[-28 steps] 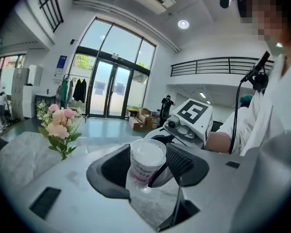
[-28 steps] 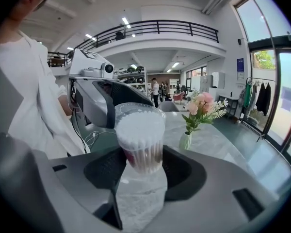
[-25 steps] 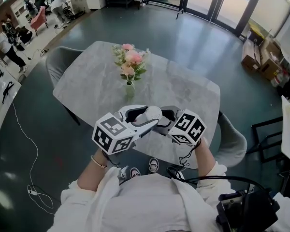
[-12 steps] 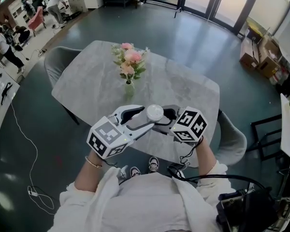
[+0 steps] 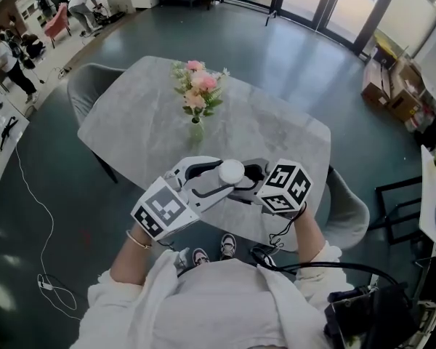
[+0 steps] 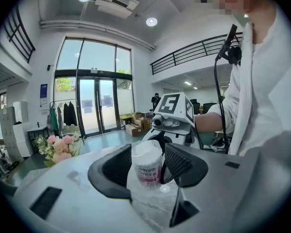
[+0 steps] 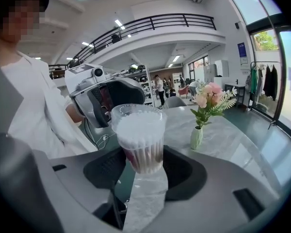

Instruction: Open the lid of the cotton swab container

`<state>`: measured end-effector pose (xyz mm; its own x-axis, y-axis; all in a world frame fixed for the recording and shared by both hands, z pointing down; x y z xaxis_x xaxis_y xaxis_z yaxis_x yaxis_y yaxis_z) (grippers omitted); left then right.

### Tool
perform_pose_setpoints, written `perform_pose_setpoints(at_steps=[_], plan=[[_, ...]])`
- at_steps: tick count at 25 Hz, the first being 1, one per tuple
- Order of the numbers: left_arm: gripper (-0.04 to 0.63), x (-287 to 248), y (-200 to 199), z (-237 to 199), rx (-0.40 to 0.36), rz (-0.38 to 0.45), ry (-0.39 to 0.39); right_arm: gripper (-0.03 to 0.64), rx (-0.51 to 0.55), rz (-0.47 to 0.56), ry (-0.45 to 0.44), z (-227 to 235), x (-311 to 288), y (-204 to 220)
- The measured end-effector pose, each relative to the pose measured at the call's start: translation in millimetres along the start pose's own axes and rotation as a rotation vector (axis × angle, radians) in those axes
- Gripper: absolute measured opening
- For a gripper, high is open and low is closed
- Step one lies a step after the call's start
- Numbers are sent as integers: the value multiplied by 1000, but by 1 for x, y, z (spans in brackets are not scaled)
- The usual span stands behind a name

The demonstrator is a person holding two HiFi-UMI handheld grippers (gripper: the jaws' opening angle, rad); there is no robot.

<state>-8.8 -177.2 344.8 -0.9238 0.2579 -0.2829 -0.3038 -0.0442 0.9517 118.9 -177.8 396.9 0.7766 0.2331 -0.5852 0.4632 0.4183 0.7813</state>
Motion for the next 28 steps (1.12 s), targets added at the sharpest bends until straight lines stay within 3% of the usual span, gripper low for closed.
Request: perform_pose_setpoints(at_steps=[7, 16, 28], plan=[[182, 0, -1, -2, -21, 23, -2, 290, 12, -14, -8, 2, 4, 0], [118, 4, -11, -13, 79, 129, 1, 290, 21, -12, -33, 0, 2, 2], [91, 7, -16, -23, 135, 178, -8, 290, 63, -12, -56, -7, -3, 3]])
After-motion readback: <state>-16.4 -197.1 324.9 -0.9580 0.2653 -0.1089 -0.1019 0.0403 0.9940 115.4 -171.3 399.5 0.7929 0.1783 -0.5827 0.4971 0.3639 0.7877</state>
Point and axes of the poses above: the fingertips, and each gripper's own axes: x backward along the fingers, z to its right, y out of its underside, the point moved 8 cm from there along x, backward along the fingers, and after that the axes turned 4 degrees about -y, right-handed, at the moved point
